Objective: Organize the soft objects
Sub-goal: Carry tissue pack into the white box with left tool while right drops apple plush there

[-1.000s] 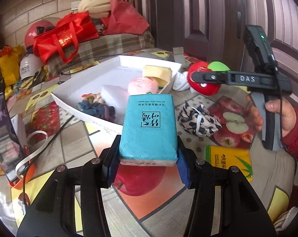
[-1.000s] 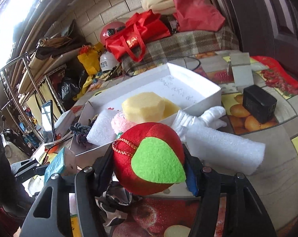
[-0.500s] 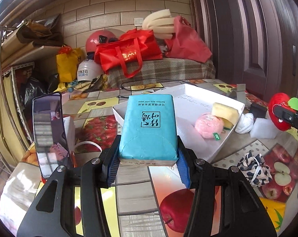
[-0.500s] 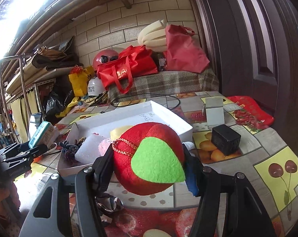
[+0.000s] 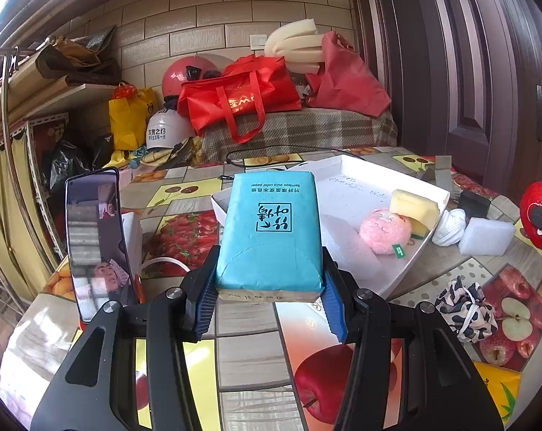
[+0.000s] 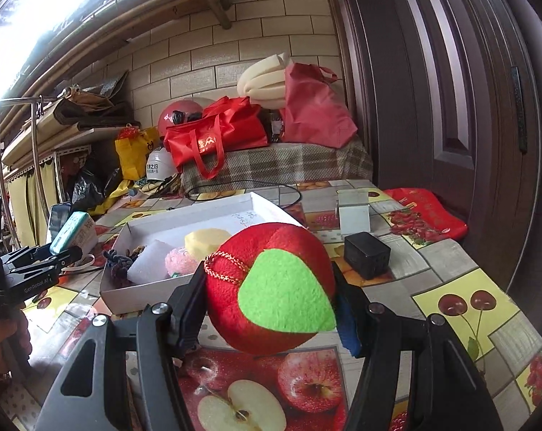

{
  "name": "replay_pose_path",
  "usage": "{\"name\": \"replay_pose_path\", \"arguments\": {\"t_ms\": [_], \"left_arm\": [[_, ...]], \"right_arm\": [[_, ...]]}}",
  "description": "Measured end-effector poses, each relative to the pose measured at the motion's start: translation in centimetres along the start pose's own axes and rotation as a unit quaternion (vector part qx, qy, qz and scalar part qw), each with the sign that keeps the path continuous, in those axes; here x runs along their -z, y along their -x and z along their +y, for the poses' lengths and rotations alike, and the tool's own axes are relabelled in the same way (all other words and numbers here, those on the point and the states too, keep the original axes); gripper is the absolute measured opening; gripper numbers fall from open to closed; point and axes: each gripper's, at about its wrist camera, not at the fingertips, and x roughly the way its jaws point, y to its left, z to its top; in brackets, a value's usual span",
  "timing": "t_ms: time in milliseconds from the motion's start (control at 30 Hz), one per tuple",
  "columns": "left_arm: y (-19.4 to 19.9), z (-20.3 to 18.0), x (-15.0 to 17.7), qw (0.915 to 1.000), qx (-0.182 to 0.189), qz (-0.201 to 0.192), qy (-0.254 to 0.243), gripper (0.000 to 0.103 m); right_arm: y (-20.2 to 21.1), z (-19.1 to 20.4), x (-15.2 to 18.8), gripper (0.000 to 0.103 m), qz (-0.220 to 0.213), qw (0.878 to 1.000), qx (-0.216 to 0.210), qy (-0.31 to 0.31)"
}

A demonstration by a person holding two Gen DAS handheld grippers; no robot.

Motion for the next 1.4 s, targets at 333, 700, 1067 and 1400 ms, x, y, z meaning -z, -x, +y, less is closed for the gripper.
{"name": "replay_pose_path", "arguments": {"t_ms": [333, 700, 1067, 1400], "left_arm": [[-1.7, 0.5, -0.8, 0.9996, 0.001, 0.004, 0.027, 0.050], [-3.7, 0.7, -1.8, 0.9995, 0.000, 0.013, 0.030, 0.051], [-7.2, 1.9, -3.1, 0.9982, -0.024, 0.023, 0.051, 0.051], [-8.6, 2.4, -3.7, 0.9975, -0.023, 0.025, 0.063, 0.050]], "right_arm": [[-1.3, 0.9, 0.2, 0.062, 0.014, 1.000, 0.006, 0.022], [-4.5, 2.2, -0.6, 0.062, 0.037, 0.998, -0.014, 0.038], [-8.2, 4.8, -1.1, 0.062, 0.073, 0.995, -0.038, 0.055], [-11.0, 5.5, -1.4, 0.062, 0.121, 0.990, -0.053, 0.043]]}}
